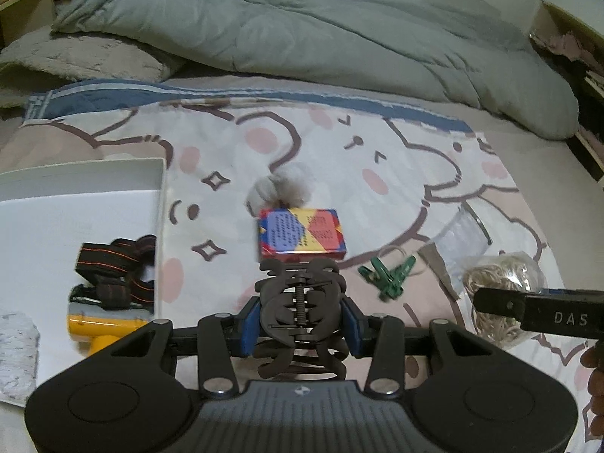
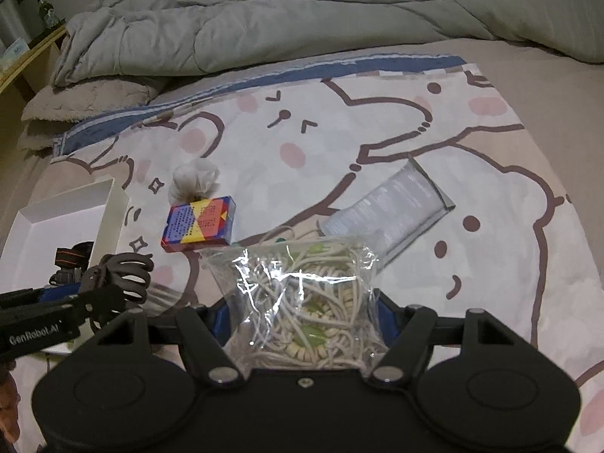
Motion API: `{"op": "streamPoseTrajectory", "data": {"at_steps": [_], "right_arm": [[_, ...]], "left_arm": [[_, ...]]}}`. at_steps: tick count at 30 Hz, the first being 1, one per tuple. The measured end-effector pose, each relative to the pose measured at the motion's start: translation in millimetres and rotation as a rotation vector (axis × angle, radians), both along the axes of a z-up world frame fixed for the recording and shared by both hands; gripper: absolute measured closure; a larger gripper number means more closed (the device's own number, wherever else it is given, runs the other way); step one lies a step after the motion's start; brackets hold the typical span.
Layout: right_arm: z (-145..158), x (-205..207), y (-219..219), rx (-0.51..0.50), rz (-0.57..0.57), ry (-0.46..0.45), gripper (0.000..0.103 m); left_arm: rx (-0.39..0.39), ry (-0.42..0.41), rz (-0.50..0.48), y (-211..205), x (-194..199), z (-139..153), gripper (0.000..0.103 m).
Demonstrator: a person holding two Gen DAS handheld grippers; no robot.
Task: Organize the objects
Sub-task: 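Carry the hair clip with the left tool while the right tool carries the rubber band bag to the box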
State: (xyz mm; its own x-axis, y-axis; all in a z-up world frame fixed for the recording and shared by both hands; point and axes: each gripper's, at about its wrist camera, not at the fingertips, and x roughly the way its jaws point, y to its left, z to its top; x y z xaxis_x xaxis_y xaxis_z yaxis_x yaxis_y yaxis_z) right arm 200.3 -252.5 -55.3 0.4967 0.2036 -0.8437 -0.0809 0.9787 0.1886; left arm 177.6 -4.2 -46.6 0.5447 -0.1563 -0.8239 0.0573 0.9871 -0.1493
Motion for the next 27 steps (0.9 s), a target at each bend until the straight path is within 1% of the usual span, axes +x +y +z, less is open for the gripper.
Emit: {"op": "streamPoseTrajectory", "data": {"at_steps": [5,11,21,27], "right_arm": [[5.0,1.1,9.1,-0.004,0.003,-0.02,0.031],[11.1,3.8,30.9,0.005,0.019,-0.044,0.031],[22.8,3.2,98.0,0.02,0.12,-0.072,0.031],[30.4,4.1,140.5,0.032,0.191,-0.09,0.031]], "left_arm": [[-0.006,-0.023,0.022,21.8,-1.4,10.6,0.058],[0.033,-0.065,0.067,55.7,-4.3,22.6,0.058],[0.061,-0.111,0.174,137.3,-16.7,39.2,0.058],[0.105,-0.14,0.231,180.2,-25.0,47.0,0.058]]}}
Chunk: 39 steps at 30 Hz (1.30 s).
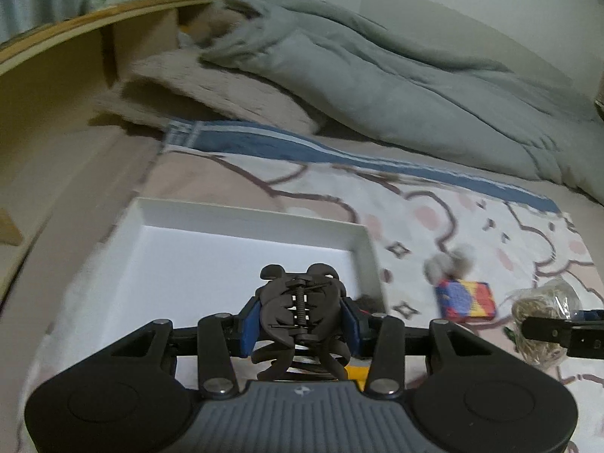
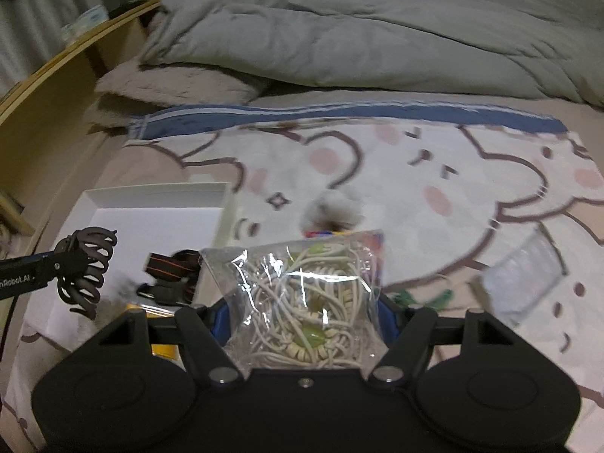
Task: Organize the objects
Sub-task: 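Carry the hair clip with the left tool while the right tool carries the rubber band bag to the box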
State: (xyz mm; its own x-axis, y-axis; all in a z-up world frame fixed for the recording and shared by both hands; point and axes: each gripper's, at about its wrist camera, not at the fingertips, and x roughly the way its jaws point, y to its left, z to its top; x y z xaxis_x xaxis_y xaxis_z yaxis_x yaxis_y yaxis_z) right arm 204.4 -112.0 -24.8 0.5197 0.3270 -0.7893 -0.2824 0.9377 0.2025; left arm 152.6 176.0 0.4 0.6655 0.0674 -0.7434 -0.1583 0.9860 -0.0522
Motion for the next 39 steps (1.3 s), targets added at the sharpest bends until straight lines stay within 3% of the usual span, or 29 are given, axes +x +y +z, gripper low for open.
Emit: {"op": "streamPoseTrajectory", "data": {"at_steps": [17,32,37,39], "right_arm": [[8.9,15.0,144.2,0.054,0.145,0.038,0.031],[-31.5,26.8,242.7,0.088,0.143,0.15,0.03],[-40.0,29.0,247.6,0.086,0.118,0.162,0.011],[-39.6,27.3,245.2,0.071,0.122,0.151,0.01]], "left_arm": [[0.082,0.071,0.08,89.5,-3.5,-23.2,0.058],[0.074,0.175,0.118,134.8,-17.8,-65.3,0.058],[0.064,0.19,0.141,141.2,-20.6,-72.2,0.057],[0.055,0.21,0.156,143.9,-22.1,-73.3,0.044]]}}
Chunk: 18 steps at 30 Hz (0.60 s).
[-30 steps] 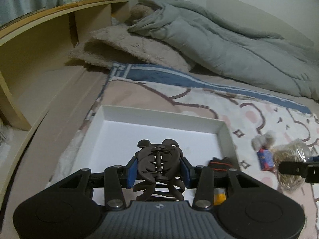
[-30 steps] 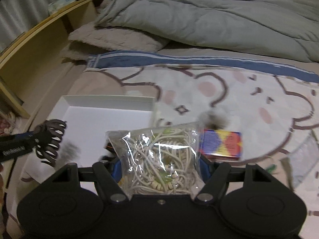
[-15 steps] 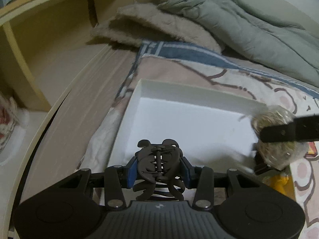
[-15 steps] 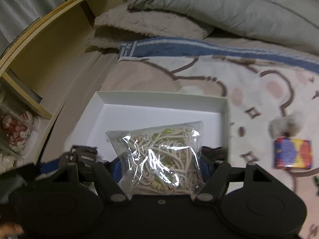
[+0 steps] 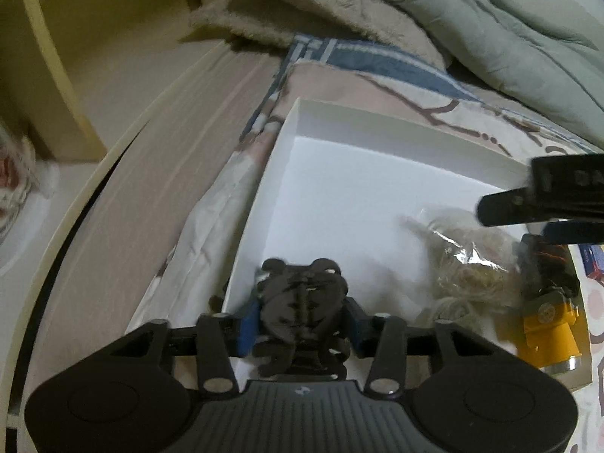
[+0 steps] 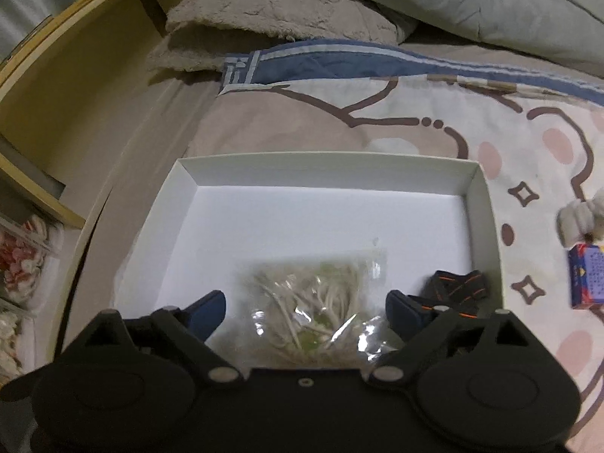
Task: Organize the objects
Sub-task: 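Carry the hair clip with the left tool while the right tool carries the rubber band bag to the box, then open the left tool releasing the hair clip while the right tool releases the bag in the box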
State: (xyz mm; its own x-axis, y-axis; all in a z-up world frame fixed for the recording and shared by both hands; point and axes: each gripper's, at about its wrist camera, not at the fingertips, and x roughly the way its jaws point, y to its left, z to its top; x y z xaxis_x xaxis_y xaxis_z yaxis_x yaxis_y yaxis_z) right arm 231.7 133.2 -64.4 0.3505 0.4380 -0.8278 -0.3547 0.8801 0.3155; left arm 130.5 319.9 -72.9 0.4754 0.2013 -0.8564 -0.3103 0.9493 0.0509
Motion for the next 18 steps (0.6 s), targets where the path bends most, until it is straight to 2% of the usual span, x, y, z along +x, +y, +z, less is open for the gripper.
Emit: {"op": "streamPoseTrajectory", "data": {"at_steps": [2,18], "right_arm": [[0.5,0.1,-3.9,-0.007,0.0,0.001,0.01],[13.2,-8.6,-28.5,-0.02,0.032,-0.041,0.01]], "left_arm": [[-0.004,-0.003,-0.004,-0.4,-2.2,1.4,0.04],[-0.016,-0.028,-0.012,-19.1,-5.8,19.0,0.038]]}}
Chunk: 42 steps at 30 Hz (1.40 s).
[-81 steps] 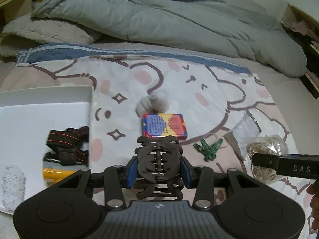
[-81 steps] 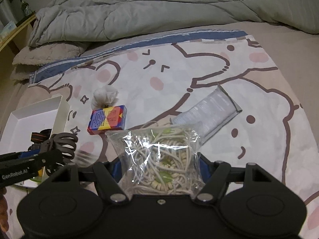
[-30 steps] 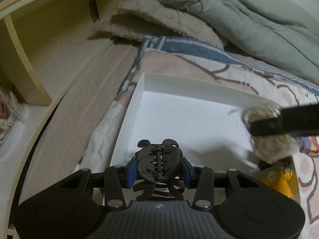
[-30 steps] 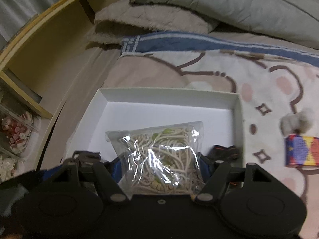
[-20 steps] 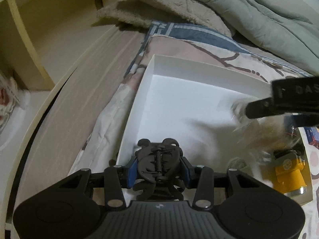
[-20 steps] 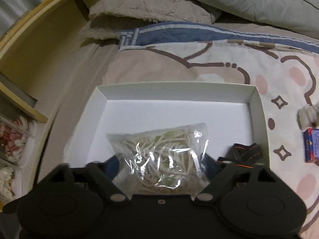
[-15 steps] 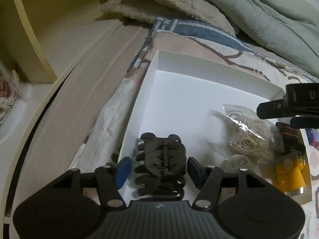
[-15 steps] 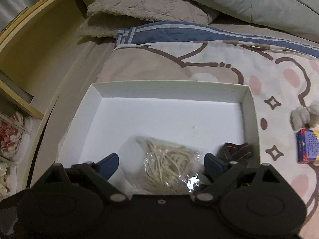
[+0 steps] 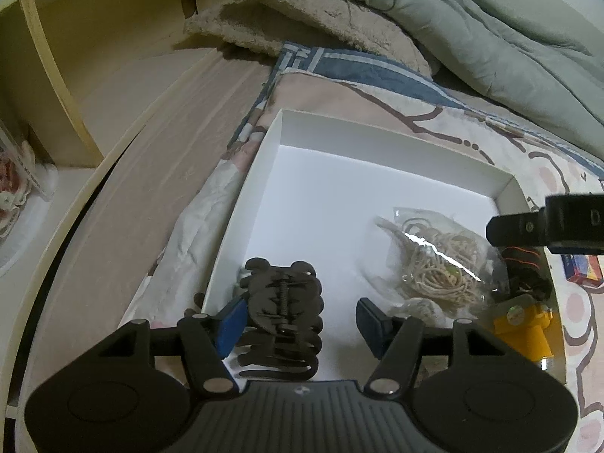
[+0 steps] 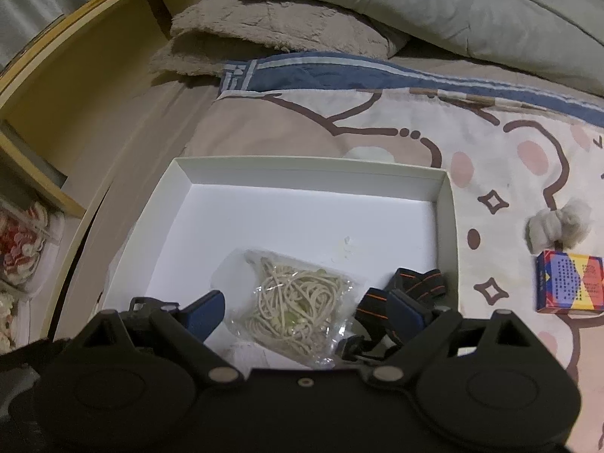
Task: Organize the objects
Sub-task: 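Open the left tool releasing the hair clip while the right tool releases the bag in the box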
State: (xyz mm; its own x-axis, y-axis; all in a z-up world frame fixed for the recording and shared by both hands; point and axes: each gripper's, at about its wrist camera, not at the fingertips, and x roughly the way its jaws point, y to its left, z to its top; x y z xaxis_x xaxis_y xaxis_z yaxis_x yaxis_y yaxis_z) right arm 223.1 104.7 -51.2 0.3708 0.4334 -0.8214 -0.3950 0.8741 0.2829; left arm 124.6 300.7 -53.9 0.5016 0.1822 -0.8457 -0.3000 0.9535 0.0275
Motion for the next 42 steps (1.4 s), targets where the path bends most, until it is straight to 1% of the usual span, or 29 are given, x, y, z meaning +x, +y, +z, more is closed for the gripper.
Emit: {"op": "streamPoseTrajectory", "data": {"at_steps": [9,11,18,24,28,30,35,38,42], "right_arm": [[17.4,-16.3,-12.6,-0.002,0.054,-0.062,0.01],[20.5,-20.0,-17.6,-0.01,0.059,-0.077,0.01],[28.0,-33.7,-43.9,-0.026,0.069,-0.097,0.009],[33.3,-45.9,-74.9,-0.05,0.069,-0.123,0.008],[34.2,-51.2,-93.7,-0.062,0.065,-0.137,0.005],[34.5,-53.9,-102.8,-0.066,0.062,-0.146,0.003],[34.1,-59.8,-120.5,-0.063,0.053,-0.173,0.0],[33.4,-63.2,-130.1,-0.04,0.054,-0.198,0.0],[31.7,-65.5,-136.2,-0.05,0.057,-0.217,0.0]], "left_arm": [[0.0,-0.033,-0.016,-12.5,-7.1,15.7,0.036],[0.002,-0.039,-0.019,-16.9,-9.1,18.3,0.031],[-0.003,-0.053,-0.034,-32.3,-16.5,25.8,0.027],[-0.004,-0.077,-0.048,-46.7,-25.3,34.2,0.021],[0.0,-0.085,-0.066,-58.6,-30.2,38.2,0.013],[0.007,-0.089,-0.074,-64.6,-32.8,40.0,0.007],[0.009,-0.093,-0.094,-75.8,-38.2,44.2,0.0],[0.007,-0.093,-0.096,-80.0,-39.4,44.8,0.0],[-0.003,-0.089,-0.095,-84.6,-38.3,44.8,0.0]]}}
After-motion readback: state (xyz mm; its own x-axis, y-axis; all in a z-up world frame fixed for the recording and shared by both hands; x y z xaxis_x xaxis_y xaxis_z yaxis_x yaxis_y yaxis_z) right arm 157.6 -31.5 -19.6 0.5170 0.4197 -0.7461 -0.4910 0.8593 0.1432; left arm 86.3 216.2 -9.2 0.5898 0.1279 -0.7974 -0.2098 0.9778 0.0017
